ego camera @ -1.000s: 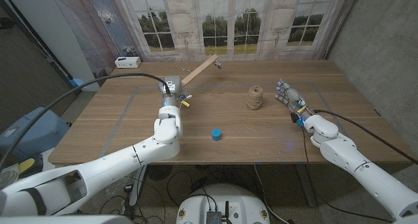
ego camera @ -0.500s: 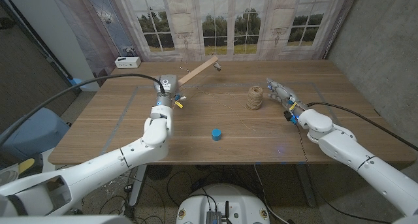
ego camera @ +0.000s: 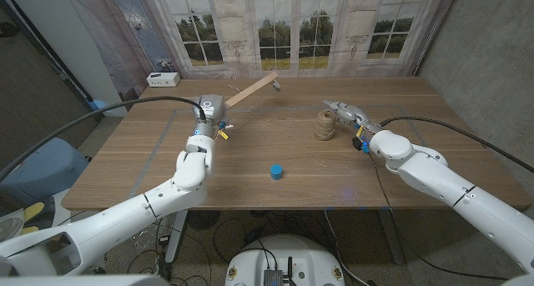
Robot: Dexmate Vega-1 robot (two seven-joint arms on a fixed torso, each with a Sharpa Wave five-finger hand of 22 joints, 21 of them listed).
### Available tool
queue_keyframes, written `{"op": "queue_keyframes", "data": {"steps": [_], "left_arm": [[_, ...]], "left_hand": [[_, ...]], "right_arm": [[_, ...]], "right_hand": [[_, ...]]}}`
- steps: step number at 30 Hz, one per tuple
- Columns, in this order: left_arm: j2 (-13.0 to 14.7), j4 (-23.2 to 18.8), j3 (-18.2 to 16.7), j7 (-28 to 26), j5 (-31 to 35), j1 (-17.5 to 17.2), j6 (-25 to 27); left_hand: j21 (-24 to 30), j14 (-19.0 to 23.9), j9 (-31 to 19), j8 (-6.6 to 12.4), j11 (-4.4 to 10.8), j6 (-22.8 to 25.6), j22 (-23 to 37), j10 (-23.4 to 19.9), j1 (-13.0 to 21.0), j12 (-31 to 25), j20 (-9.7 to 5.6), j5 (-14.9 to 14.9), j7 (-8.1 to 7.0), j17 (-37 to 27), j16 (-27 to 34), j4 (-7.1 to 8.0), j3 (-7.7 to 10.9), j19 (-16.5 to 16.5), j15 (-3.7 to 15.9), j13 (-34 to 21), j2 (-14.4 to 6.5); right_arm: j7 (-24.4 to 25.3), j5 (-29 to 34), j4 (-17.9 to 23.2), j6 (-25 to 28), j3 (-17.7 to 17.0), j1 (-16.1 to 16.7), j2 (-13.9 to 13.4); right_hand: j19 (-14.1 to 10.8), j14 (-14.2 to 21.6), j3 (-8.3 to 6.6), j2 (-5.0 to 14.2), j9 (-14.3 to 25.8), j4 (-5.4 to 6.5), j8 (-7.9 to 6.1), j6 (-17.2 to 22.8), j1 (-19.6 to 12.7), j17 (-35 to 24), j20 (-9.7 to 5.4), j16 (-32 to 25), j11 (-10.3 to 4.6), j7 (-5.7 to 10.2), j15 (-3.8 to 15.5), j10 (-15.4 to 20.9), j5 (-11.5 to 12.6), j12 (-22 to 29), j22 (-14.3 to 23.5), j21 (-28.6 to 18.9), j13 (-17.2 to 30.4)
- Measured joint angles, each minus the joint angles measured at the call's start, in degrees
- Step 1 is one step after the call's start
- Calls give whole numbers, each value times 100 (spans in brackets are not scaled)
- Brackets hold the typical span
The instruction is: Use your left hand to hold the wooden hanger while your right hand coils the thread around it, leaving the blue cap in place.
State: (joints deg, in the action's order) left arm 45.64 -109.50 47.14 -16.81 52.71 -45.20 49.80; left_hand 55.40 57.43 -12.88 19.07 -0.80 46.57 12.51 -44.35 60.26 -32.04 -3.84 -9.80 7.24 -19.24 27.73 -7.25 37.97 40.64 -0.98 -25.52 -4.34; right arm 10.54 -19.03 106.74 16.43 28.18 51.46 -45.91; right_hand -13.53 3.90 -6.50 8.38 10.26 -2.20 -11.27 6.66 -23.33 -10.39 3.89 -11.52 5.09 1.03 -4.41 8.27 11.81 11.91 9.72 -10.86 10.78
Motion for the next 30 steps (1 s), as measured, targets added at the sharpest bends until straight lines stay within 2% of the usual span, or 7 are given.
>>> {"op": "queue_keyframes", "data": {"steps": [8,13,16,20,25,26,30], "left_arm": [[-8,-1,-226,-9,57,-183,-140],[-20,-1,-293,-38,80,-239,-193],[-42,-1,-382,-52,93,-310,-217],[-59,-1,-448,-65,115,-369,-237],[-59,-1,-448,-81,139,-369,-241],[-84,-2,-512,-83,148,-443,-242],[-97,-10,-541,-91,168,-475,-242]], "left_hand": [[75,-8,-3,0,0,-1,-27,0,0,0,-16,-20,-1,-20,-9,1,0,-17,8,-1,0],[99,-8,-4,0,0,-10,-28,0,0,-10,-1,-20,-11,-34,-28,0,-1,-31,9,-1,0],[117,-6,-14,0,0,-11,-28,0,0,-45,15,-19,-11,-43,-28,1,-1,-47,6,-1,0],[162,0,-15,0,0,-11,-53,0,0,-50,15,-18,-11,-54,-29,1,-1,-47,1,-2,1],[186,0,-16,1,-1,-12,-53,-1,1,-52,6,-13,-12,-80,-31,1,-1,-56,1,-1,1],[186,0,-16,1,-1,-12,-53,-1,1,-52,6,-13,-12,-83,-45,1,-1,-56,1,-1,1],[227,21,-16,1,-1,-21,-70,-1,1,-52,6,-8,-21,-84,-50,8,-8,-56,22,-2,1]], "right_arm": [[82,557,372,843,417,-352,2],[128,831,578,1295,710,-578,54],[144,1170,692,1959,929,-746,98],[144,1489,815,2552,1203,-957,158],[144,1489,900,2552,1565,-1241,241],[114,1898,916,3345,1689,-1335,268],[37,2134,932,3939,2056,-1636,358]], "right_hand": [[-2,41,-73,12,0,-85,0,3,-109,0,2,0,-92,14,41,-50,0,0,0,0,0],[-210,112,-51,-91,0,-164,49,-59,-211,13,170,0,-175,121,113,-53,-61,-27,0,-74,0],[-345,185,-63,-128,0,-221,49,-180,-249,11,305,0,-258,242,186,-136,-80,-70,0,-109,0],[-592,276,-140,-169,0,-369,71,-187,-405,11,400,0,-409,441,276,-182,-101,-70,0,-154,19],[-1020,379,-246,-246,23,-622,71,-348,-759,11,607,0,-602,698,317,-296,-100,-91,0,-248,30],[-1121,387,-266,-289,29,-652,71,-374,-815,11,628,0,-637,765,326,-331,-100,-98,0,-270,30],[-1499,519,-397,-314,29,-784,71,-444,-1261,11,617,0,-758,941,457,-452,-35,-111,23,-314,30]]}}
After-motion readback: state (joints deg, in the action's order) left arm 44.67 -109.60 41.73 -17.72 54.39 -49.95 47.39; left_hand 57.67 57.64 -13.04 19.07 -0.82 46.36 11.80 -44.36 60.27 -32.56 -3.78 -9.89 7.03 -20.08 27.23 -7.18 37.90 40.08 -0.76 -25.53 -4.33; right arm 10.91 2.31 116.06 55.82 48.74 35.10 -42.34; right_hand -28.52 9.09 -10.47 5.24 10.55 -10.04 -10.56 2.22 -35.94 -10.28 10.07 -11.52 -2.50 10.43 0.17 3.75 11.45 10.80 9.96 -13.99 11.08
